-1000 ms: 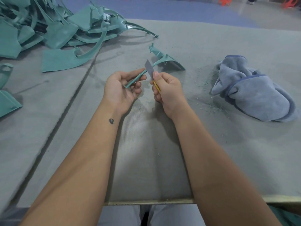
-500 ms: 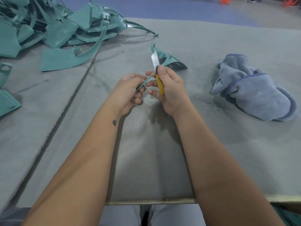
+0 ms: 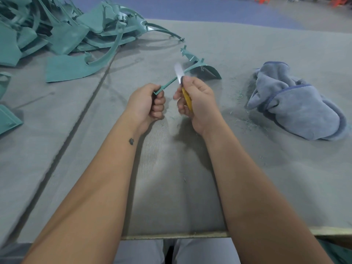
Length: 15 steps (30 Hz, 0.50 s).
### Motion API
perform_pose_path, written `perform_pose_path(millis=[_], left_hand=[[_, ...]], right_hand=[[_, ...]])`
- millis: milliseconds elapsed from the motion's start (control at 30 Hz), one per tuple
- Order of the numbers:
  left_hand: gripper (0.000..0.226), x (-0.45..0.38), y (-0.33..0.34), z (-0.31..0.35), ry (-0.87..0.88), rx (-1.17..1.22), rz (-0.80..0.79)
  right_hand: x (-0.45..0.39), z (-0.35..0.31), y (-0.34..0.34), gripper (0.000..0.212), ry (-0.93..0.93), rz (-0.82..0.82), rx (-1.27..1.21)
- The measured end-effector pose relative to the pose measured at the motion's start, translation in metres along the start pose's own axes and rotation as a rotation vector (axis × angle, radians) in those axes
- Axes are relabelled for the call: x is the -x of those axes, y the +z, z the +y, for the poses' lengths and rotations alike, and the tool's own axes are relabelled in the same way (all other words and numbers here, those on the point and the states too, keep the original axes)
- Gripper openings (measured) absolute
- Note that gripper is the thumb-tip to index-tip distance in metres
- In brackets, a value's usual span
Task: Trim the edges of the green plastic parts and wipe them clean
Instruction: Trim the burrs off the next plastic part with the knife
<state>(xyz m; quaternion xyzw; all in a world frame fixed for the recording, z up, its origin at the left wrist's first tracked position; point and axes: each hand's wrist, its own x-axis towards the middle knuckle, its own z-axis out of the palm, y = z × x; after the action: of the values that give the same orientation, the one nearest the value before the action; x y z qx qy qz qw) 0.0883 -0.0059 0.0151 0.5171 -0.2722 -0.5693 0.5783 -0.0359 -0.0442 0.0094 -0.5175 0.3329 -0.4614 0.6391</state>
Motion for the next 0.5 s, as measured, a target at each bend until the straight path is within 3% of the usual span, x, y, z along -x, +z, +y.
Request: perform_pose_path(millis=[233,400,500], left_hand=[[0.033,0.0013,0.0011,-0.0008,0.044,-0.006,0.034],[0.035,0.0014,-0.0024,0.0001,0.011,0.002,-0.012],[0.036,0.0019,-0.0047,0.0021,-0.039,0.062,-0.058]], right_hand=[[0.0061,0.0042,0.0072,0.028,-0.013,-0.252,0.198],[0.0046,0.0060,0.0085,0.029,-0.032,-0.242,0.166],[0.0001,0.0082,0.0057,0.033,-0.021,-0.130,0.073]])
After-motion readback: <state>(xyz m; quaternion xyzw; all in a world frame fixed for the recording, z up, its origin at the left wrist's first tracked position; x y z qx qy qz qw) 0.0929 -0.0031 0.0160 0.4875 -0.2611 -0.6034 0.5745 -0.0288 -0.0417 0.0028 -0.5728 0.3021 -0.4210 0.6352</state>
